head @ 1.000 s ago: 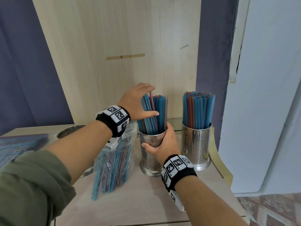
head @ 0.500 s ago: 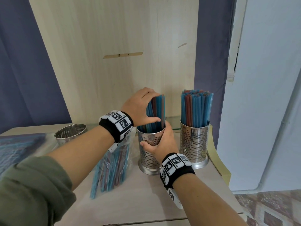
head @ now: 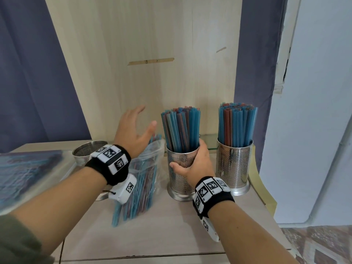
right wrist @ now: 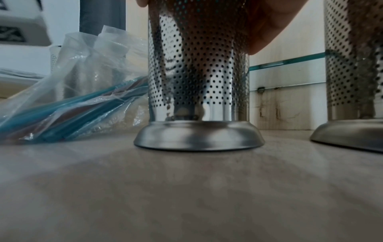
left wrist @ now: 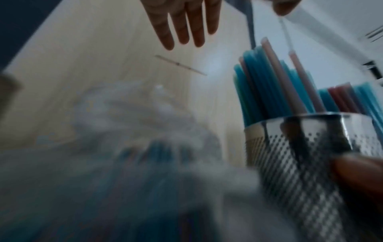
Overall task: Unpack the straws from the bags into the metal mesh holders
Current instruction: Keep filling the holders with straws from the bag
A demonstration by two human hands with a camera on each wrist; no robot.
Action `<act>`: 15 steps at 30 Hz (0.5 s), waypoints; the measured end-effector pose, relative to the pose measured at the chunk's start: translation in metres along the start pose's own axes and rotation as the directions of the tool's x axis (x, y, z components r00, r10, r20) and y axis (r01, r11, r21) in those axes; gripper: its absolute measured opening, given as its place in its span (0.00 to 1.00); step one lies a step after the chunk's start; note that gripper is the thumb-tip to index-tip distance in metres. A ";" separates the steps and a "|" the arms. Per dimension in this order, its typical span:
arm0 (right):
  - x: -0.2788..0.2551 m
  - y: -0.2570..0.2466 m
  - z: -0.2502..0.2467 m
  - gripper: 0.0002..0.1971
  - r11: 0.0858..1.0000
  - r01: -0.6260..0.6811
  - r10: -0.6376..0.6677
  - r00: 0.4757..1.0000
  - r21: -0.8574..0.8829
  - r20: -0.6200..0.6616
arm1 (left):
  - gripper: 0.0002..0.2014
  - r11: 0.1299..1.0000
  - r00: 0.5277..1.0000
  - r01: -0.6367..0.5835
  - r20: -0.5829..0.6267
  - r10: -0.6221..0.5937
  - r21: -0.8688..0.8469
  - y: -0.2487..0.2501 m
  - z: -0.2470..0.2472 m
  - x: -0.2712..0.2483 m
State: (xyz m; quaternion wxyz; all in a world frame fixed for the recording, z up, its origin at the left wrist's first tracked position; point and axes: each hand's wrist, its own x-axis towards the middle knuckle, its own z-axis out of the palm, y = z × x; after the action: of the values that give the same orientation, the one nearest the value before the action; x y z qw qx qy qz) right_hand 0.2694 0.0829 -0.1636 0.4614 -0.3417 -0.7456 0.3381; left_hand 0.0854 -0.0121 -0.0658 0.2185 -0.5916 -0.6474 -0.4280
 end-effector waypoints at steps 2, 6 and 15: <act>0.000 0.001 0.001 0.58 1.000 0.000 0.000 1.000 -0.004 0.001 | 0.34 0.993 0.990 0.097 0.098 -0.103 0.069 -0.017 -0.003 -0.019; 0.001 0.001 0.002 0.58 1.000 0.006 -0.006 1.000 0.002 -0.006 | 0.27 0.934 0.926 0.336 0.139 -0.352 0.124 -0.043 0.000 -0.040; 0.002 0.002 0.003 0.58 1.000 0.004 -0.004 1.000 0.007 0.002 | 0.42 0.717 0.739 0.424 0.247 -0.627 0.553 -0.041 0.026 -0.045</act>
State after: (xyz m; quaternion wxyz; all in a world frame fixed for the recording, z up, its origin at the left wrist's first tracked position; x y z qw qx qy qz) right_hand 0.2663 0.0853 -0.1658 0.4626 -0.3383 -0.7456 0.3401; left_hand 0.0614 -0.0143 -0.1271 0.0748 -0.3844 -0.9044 -0.1693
